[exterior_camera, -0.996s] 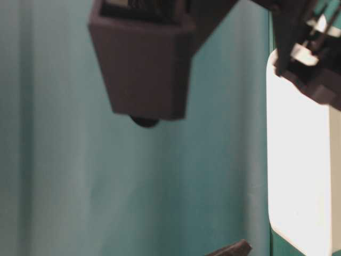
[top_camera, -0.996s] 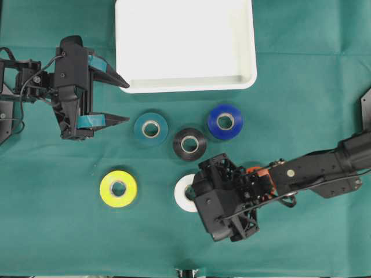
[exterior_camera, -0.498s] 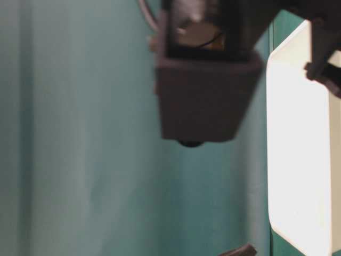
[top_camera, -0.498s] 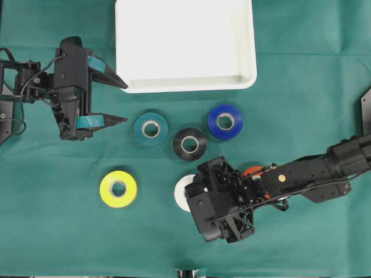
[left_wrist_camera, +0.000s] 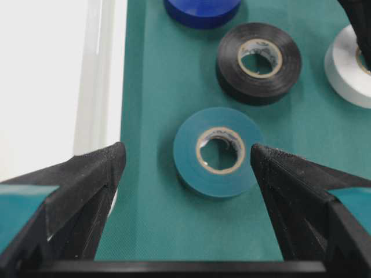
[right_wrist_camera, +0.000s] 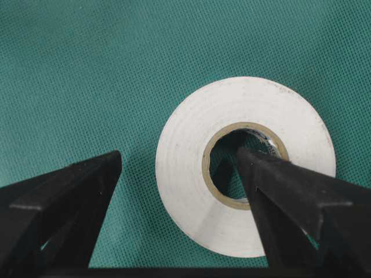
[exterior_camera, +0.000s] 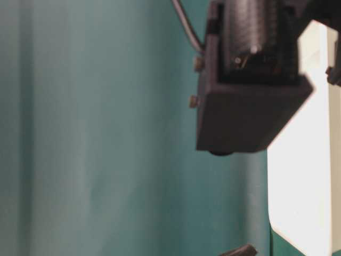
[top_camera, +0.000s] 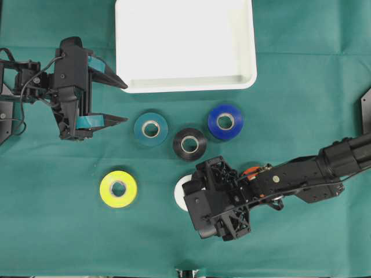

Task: Put the tape alternately from left to right into the white case.
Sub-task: 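Grasp the white tape roll through its core with the right gripper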

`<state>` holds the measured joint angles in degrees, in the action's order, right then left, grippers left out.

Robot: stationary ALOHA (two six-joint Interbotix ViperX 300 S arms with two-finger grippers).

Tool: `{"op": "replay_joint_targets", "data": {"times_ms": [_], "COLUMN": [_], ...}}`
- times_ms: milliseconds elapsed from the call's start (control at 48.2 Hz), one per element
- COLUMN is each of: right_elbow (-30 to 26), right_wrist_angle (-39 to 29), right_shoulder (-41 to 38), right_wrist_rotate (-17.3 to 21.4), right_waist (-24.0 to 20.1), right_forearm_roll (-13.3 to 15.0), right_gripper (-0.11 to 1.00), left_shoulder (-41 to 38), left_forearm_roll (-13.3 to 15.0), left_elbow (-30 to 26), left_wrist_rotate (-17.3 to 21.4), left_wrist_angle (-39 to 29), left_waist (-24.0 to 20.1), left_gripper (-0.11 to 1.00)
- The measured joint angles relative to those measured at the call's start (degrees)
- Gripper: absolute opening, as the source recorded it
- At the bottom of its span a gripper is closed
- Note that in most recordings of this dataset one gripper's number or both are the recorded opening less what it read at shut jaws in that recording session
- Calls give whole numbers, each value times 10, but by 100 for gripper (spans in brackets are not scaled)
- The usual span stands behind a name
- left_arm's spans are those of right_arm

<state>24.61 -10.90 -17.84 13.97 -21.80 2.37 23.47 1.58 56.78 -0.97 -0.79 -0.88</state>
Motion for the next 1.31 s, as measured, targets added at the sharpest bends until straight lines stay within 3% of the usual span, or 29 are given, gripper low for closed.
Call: {"op": "replay_joint_targets", "data": {"times_ms": [104,270,394,747,1307], "right_elbow": [-1,-6,-7,-7,-6], "right_wrist_angle": [0,-2,-3,-4,-5], "right_shoulder": [0,-2,-1,4,82], "right_wrist_rotate": [1,0,0,1,1], "right_waist": [1,4,5,5,-4], "right_forearm_roll": [4,6,6,6,6], "right_gripper": [70,23,2,2,2], "left_shoulder": [0,0,0,0,0], "left_forearm_roll": [0,0,0,0,-1], "left_elbow": [0,-1,0,-1,0], "left_wrist_rotate": [0,0,0,0,0], "left_wrist_angle": [0,-1,-1,0,-7], "left_waist": [0,0,0,0,0], "left_gripper": [96,96,96,96,96]}}
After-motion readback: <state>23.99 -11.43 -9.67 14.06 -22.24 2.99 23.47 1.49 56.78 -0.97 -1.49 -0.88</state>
